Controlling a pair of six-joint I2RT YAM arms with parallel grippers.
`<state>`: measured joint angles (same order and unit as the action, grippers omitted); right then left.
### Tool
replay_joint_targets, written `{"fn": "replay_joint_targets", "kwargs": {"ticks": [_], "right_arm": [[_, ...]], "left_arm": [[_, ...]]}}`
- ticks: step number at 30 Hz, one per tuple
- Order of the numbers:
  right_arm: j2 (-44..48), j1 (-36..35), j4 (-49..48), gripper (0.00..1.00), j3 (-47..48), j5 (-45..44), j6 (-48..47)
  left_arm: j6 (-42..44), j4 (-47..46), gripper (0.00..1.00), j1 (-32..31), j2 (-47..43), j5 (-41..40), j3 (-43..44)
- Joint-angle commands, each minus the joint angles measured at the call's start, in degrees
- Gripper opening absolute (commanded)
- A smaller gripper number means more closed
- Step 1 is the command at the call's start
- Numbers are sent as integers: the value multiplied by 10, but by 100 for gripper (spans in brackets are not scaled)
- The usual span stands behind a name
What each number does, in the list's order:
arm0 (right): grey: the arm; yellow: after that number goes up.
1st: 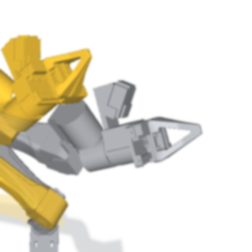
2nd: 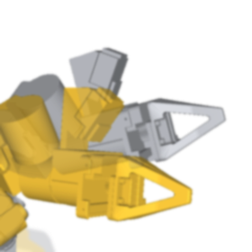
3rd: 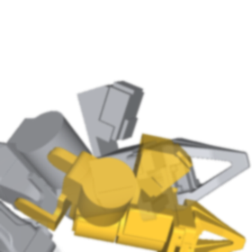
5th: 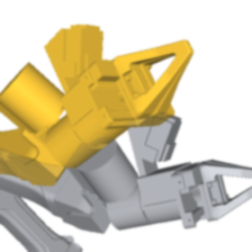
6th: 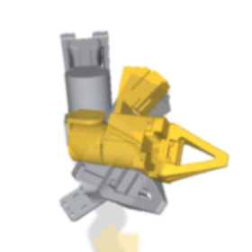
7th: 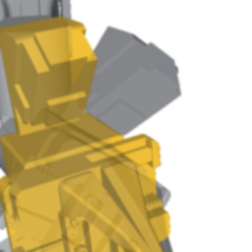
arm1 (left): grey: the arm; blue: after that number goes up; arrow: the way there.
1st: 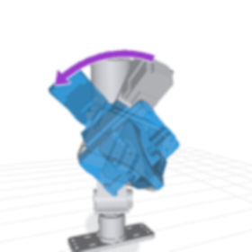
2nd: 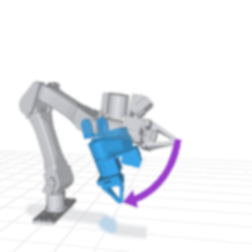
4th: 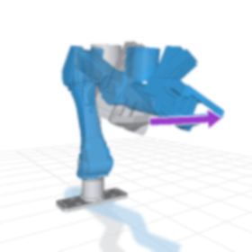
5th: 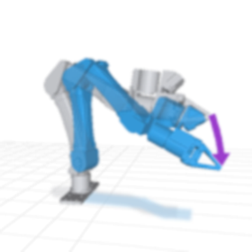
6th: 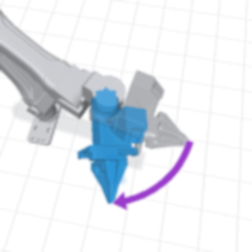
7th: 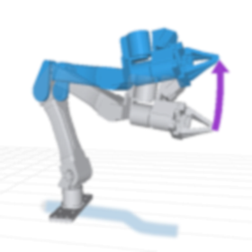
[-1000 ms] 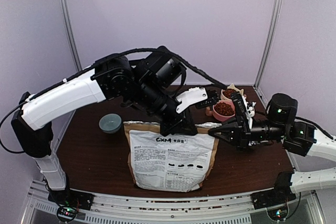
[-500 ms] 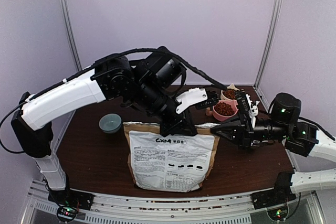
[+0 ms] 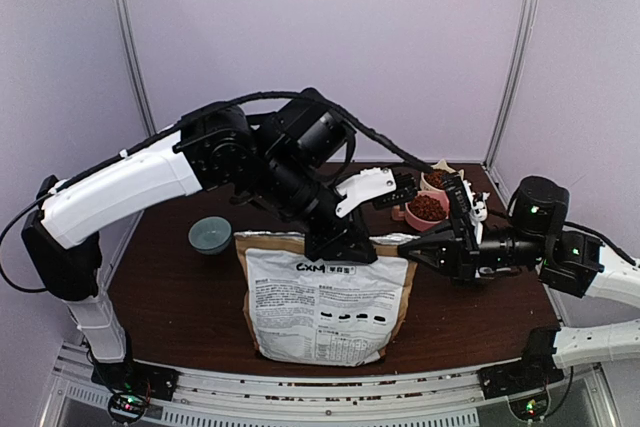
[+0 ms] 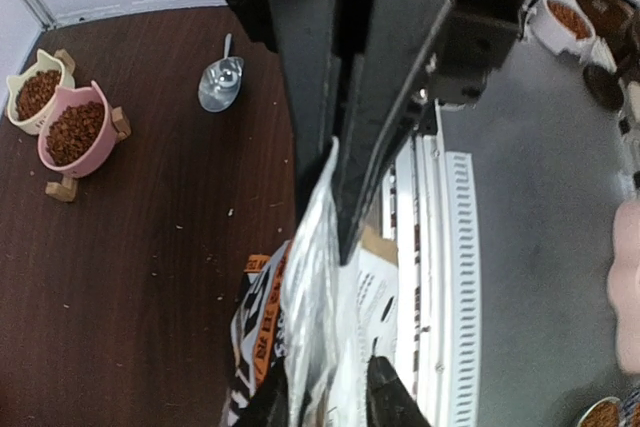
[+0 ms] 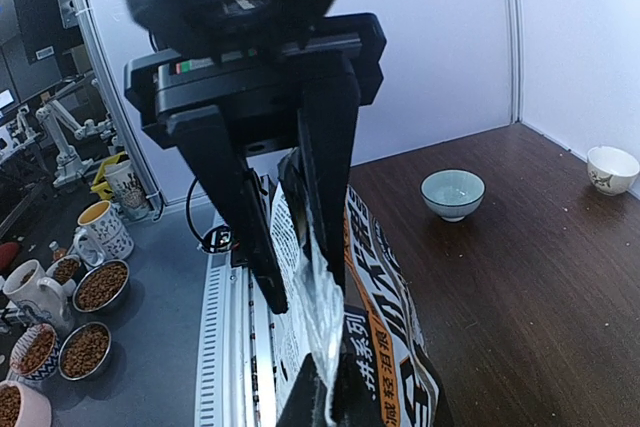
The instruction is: Serve the pet food
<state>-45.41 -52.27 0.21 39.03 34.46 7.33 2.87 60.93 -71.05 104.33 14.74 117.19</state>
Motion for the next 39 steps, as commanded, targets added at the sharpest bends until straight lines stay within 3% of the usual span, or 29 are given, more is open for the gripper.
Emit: {"fn": "replay_joint_targets", "kwargs": {"ticks": [1,9,13,16,21,30,39], "right_arm": [[-1,3,-2,0,15,-3,-4],[6,3,5,0,17,4,-4],[8,3,6,0,17,8,-3],[6,3,6,0,16,11,-3],[12,3,26,0,18,-4,-5],[42,3,50,24,5,-28,-7],[42,3,44,17,2,-22,1]], "left_arm": [[-3,-25,29,-5,21,29,38],[0,-25,24,-5,54,49,67],[3,-25,14,-5,60,55,74],[7,-25,0,-5,64,60,78],[10,-25,0,-5,61,60,77],[8,-25,0,-5,59,54,75],[7,-25,0,-5,57,52,74]]}}
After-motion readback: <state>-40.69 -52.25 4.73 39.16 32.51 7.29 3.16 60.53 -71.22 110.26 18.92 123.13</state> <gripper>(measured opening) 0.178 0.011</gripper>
